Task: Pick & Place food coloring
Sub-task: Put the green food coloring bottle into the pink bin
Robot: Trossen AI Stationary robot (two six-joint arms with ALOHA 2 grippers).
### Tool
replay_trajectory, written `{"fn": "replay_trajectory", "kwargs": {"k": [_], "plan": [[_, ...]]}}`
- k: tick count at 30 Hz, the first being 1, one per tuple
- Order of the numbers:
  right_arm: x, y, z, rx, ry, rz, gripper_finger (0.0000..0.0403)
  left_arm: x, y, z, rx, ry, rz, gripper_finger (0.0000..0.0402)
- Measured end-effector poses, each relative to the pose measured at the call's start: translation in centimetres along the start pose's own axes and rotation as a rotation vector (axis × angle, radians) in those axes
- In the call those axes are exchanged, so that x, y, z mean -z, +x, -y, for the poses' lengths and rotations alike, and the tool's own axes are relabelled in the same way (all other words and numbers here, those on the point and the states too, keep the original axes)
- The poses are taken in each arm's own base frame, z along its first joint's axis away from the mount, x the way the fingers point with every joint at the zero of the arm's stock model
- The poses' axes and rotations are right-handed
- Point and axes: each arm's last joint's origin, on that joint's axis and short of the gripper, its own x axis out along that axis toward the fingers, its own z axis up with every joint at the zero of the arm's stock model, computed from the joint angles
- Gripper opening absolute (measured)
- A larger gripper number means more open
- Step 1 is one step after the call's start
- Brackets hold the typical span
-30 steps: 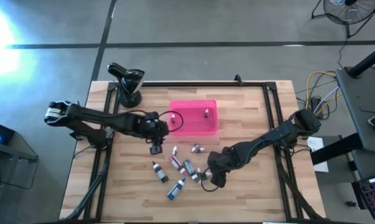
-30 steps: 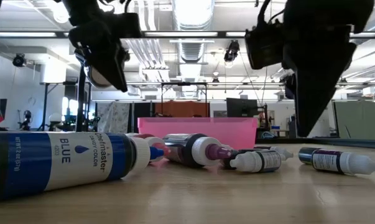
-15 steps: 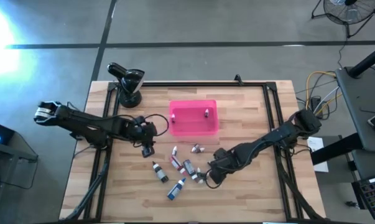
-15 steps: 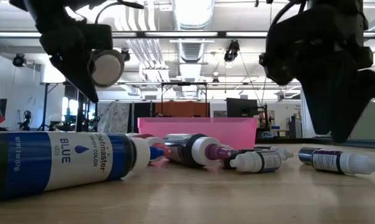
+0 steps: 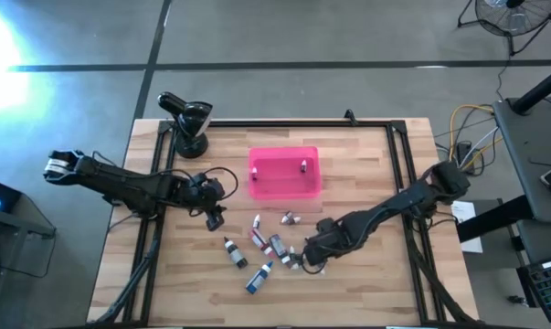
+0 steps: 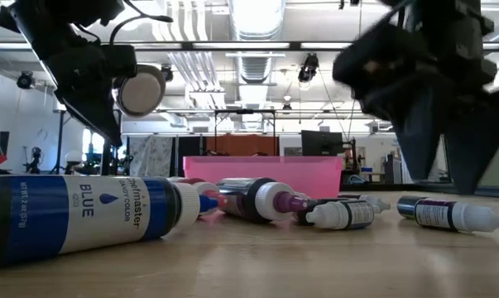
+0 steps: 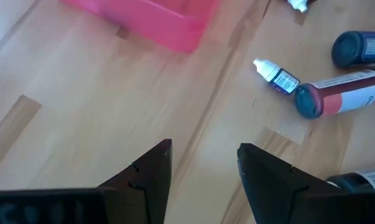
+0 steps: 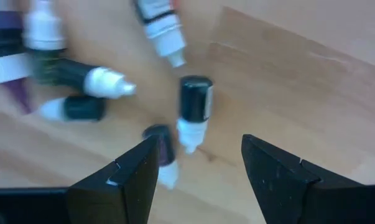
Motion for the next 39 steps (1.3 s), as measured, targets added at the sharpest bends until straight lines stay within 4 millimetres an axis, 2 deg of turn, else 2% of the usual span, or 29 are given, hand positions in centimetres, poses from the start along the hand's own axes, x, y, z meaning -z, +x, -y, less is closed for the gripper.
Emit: {"fn": "replay_trajectory", "kwargs": {"k": [5, 10, 14, 23, 37, 39], "plan": [[0.0, 1.9, -0.7, 0.050, -0.020, -0.034, 0.0219, -0.1, -0.1, 0.0, -0.001, 0.004, 0.015, 0.0158], [0.0, 1.9, -1.5, 0.099, -0.034, -0.001, 0.0219, -0.1, -0.1, 0.0, -0.002, 0.003, 0.015, 0.0158], [0.0, 1.8, -1.4, 0.143, -0.042, 0.010, 0.0211, -0.1, -0.1, 0.0, -0.001, 0.004, 0.019, 0.0158], [0.1, 2.6, -1.2, 0.169, -0.015, 0.011, 0.0134, 0.0, 0.0, -0.1, -0.014, 0.009, 0.021, 0.0158], [0.0, 2.2, -0.9, 0.184, -0.199, 0.010, 0.0018, 0.5, 0.4, -0.3, -0.018, 0.001, 0.015, 0.0158], [0.0, 2.1, -1.1, 0.165, -0.216, 0.019, 0.0011, 0.5, 0.4, -0.2, -0.016, -0.002, 0.018, 0.0158]]}}
